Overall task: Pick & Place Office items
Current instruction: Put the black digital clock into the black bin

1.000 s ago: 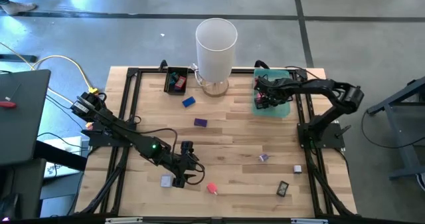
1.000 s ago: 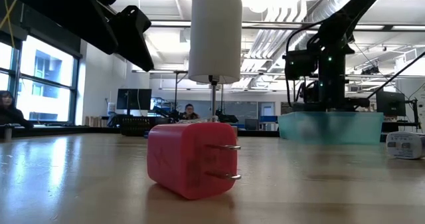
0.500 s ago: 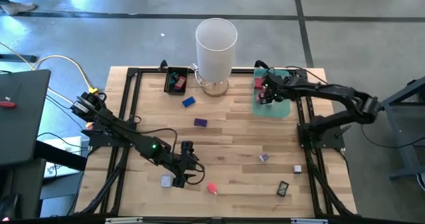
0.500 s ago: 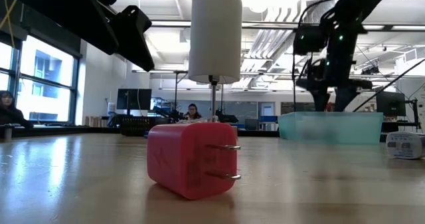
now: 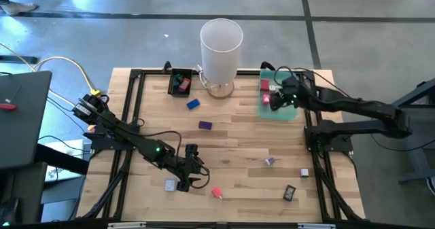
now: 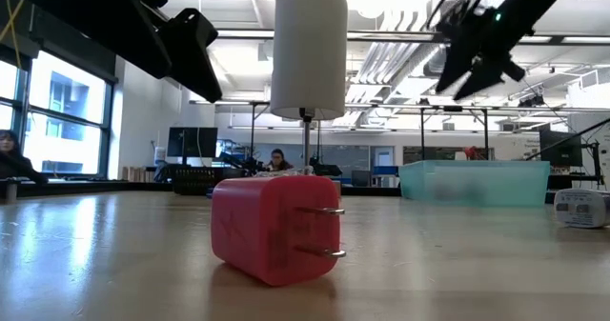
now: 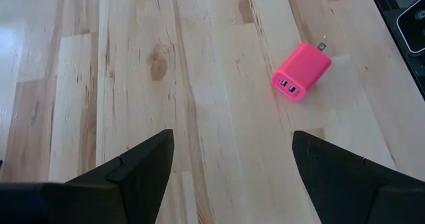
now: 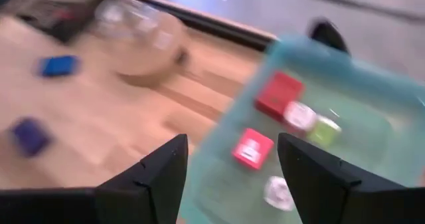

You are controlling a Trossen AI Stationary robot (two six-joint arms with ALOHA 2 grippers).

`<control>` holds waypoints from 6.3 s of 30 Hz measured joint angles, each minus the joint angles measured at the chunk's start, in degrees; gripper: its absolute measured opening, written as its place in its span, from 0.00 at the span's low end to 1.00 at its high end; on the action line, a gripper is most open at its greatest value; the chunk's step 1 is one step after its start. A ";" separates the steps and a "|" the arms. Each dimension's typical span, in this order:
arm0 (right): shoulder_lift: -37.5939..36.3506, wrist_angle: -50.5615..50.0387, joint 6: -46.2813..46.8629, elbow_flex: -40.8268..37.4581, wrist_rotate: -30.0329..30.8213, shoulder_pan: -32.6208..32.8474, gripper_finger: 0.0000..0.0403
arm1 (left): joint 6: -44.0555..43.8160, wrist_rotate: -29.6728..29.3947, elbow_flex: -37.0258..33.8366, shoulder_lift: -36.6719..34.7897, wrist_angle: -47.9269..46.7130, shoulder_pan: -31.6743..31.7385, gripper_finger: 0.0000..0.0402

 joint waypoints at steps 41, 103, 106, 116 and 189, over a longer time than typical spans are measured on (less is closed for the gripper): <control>15.28 1.18 -9.26 18.61 13.42 61.52 0.55 | -2.85 0.02 0.00 0.02 1.05 0.76 0.74; 43.50 -24.04 102.27 31.93 -9.52 79.27 0.55 | 6.52 0.31 -0.02 0.02 6.93 7.23 0.74; 45.71 -23.34 103.05 31.93 -13.24 78.36 0.55 | 7.64 0.31 -0.01 0.02 6.98 7.23 0.74; 50.33 -28.06 104.45 31.93 -18.55 75.52 0.55 | 7.77 0.31 -0.02 0.02 7.26 7.23 0.74; 50.94 -14.01 56.93 24.00 -18.33 72.43 0.55 | 7.62 0.28 -0.02 0.02 7.41 7.13 0.74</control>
